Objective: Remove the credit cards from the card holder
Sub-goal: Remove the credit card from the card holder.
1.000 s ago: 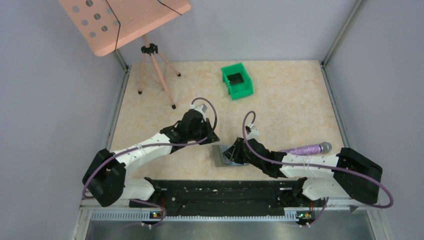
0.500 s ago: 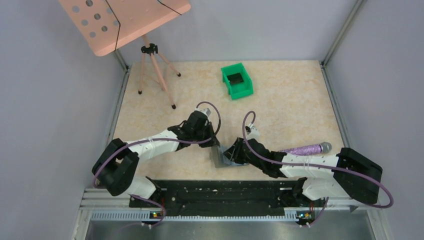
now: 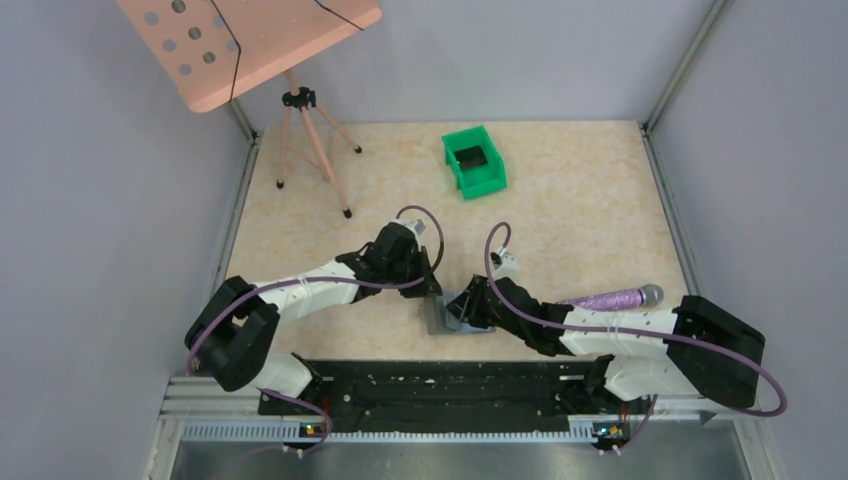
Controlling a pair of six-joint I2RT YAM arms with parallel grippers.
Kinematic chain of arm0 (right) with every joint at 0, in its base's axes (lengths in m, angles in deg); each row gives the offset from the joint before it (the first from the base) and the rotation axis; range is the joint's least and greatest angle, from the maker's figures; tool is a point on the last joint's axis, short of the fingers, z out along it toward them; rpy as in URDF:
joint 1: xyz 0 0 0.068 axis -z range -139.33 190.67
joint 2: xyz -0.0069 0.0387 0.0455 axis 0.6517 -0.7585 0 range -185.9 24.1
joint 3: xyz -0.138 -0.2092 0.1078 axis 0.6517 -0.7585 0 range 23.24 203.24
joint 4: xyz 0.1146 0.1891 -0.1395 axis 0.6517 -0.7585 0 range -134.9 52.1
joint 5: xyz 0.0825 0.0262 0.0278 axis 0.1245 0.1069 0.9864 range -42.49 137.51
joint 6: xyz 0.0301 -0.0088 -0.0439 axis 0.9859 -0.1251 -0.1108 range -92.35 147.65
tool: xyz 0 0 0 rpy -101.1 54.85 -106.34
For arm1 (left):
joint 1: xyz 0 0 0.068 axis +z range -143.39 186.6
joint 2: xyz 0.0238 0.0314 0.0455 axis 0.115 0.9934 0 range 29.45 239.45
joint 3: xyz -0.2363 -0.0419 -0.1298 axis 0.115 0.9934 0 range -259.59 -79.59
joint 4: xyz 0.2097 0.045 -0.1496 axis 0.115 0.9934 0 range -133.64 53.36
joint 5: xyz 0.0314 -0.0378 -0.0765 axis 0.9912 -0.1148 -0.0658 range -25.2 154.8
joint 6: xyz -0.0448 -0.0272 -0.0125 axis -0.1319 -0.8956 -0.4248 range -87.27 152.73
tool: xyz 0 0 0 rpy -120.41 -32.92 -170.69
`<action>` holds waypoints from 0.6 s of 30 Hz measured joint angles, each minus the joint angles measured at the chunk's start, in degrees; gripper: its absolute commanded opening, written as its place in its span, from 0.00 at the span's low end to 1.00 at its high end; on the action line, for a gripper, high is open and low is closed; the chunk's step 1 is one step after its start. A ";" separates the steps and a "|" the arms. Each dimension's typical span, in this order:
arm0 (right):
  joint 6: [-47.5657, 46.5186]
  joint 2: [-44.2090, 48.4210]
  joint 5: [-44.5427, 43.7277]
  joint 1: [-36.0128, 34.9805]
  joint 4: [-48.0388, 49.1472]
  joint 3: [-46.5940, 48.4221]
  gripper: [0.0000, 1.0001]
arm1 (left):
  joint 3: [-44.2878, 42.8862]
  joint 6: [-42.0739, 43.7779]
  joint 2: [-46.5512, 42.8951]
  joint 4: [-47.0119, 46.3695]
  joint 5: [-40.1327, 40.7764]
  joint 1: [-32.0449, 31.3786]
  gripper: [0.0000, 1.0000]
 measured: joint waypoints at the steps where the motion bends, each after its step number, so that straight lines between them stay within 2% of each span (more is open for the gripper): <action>1: -0.02 0.00 0.02 0.00 -0.11 0.02 0.40 | 0.22 -0.17 -0.02 -0.26 -0.46 0.02 0.06; 7: -0.04 0.17 0.00 0.04 -1.27 0.11 0.49 | 1.33 -1.05 -0.02 -1.36 -4.09 0.00 0.06; 18: -0.46 4.37 -1.57 0.15 -4.81 0.13 0.47 | 1.55 -2.10 -0.02 -3.72 -8.50 0.00 0.06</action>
